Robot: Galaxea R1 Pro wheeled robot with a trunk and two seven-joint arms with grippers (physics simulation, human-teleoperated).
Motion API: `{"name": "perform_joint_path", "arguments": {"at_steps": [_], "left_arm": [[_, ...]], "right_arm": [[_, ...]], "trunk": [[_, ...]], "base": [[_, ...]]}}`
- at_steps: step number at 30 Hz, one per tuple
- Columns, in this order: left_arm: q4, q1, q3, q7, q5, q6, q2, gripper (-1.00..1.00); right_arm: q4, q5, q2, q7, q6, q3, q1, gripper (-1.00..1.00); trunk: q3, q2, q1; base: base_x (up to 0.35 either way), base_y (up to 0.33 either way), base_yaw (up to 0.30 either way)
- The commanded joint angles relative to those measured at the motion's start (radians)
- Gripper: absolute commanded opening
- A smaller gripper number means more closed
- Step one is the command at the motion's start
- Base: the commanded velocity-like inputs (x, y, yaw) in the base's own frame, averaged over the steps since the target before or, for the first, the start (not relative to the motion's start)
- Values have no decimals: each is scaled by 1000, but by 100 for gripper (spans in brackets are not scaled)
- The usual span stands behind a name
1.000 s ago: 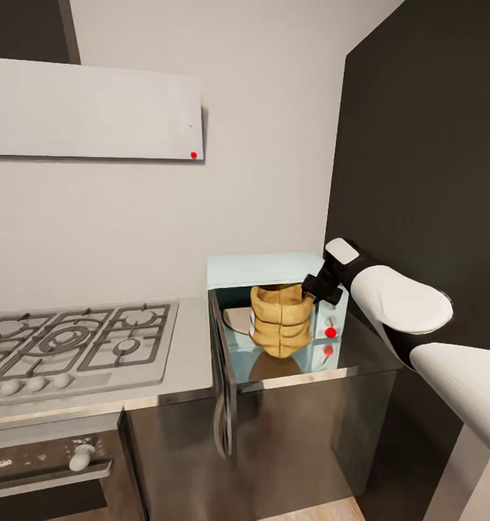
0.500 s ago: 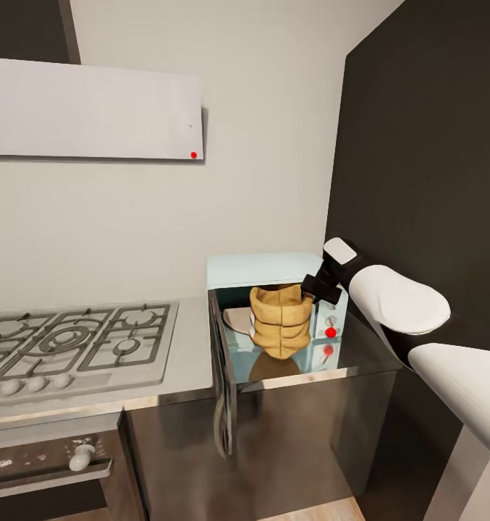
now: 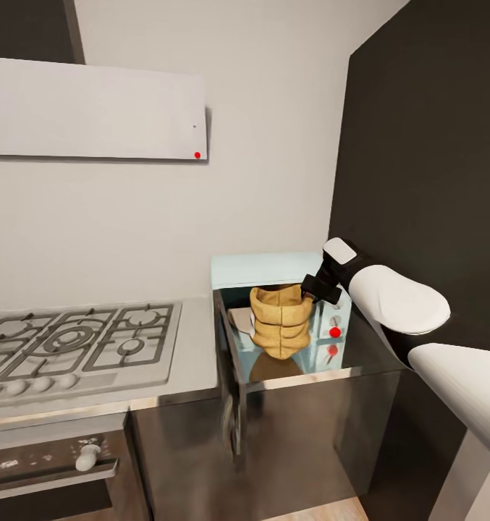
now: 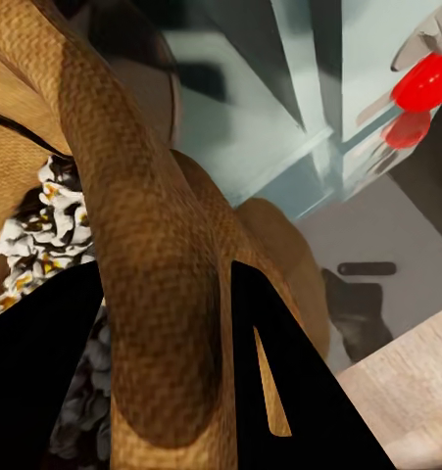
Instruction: In the kitchen, take the popcorn bag from the countertop, put it into the microwave, and heat it until the popcorn is cooked so the cooked popcorn ends up inside the bag.
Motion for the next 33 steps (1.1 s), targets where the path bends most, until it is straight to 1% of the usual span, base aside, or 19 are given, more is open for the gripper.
{"name": "perform_joint_path", "arguments": {"at_steps": [1,10,20,25,33], "left_arm": [[-1,0,6,-4,4,1,0,100],[-3,0,6,-4,4,1,0,100],[-3,0,6,-4,4,1,-1,100],[-3,0,6,-4,4,1,0,100],[-1,0,6,-6,4,0,1,100]], "right_arm": [[-3,10,1,0,6,-9,-1,-100],[-3,10,2,0,-1,-10,-1,-100],[-3,10,3,0,-11,-10,-1,-100],[-3,10,18,0,-11,-10,-1,-100],[-3,10,18,0,-12,-10,-1,-100]], "trunk": [[-1,-1,0],[-1,-1,0],[-1,-1,0],[-1,-1,0],[-1,-1,0]], "base": [[0,70,0],[0,70,0],[0,5,0],[0,0,0],[45,22,0]]}}
